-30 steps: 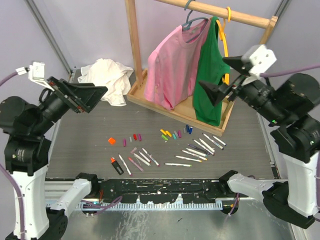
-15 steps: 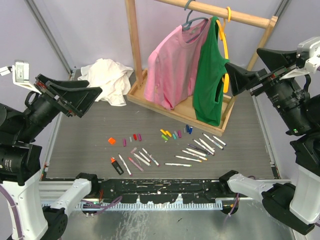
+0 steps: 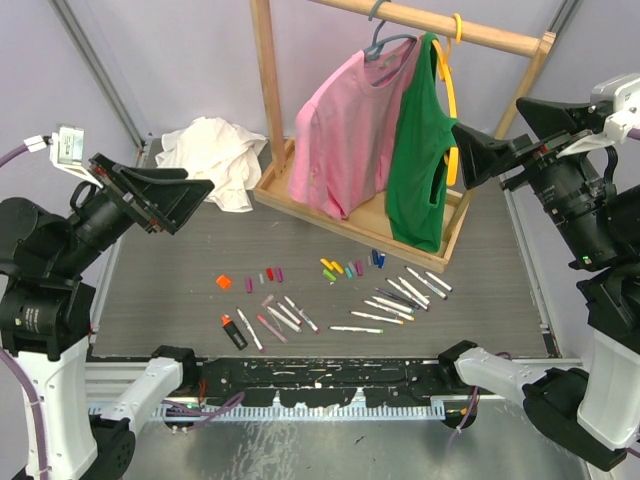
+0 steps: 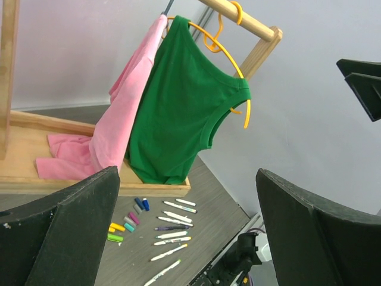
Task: Open the pen caps
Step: Reset both arms
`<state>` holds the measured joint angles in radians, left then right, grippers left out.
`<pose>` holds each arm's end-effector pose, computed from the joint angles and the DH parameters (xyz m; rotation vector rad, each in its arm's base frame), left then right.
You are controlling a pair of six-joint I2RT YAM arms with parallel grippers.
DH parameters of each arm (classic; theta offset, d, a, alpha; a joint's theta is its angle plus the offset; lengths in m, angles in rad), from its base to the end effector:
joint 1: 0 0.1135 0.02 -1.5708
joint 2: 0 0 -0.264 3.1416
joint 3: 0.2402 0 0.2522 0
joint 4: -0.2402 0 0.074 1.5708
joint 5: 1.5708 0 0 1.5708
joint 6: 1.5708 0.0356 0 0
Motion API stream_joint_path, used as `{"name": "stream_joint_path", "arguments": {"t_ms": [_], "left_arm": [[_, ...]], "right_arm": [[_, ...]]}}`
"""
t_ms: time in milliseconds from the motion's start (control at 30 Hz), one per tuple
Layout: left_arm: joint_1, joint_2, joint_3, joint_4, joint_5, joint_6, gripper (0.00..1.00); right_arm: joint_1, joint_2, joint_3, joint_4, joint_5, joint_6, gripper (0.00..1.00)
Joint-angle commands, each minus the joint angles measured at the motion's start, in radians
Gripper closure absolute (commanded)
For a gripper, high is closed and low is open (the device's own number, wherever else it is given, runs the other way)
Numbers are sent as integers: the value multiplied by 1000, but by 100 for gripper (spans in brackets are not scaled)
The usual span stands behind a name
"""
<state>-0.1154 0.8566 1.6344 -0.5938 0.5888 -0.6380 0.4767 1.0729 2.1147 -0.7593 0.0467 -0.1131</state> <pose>0.0785 -0.0290 0.5466 0.1326 1.4936 -1.0207 0.0638 0.0311 0.6177 -0.3373 1.2490 0.2816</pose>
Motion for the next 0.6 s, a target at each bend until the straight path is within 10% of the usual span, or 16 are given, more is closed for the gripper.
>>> {"name": "stream_joint_path", "arguments": {"t_ms": [0, 567], "left_arm": [[4, -11, -25, 61, 20, 20, 2], [3, -41, -106, 134, 36, 27, 2]], "right_arm": [[-4, 2, 0, 31, 17, 1, 0], [-33, 7, -13, 34, -6, -12, 0]]}}
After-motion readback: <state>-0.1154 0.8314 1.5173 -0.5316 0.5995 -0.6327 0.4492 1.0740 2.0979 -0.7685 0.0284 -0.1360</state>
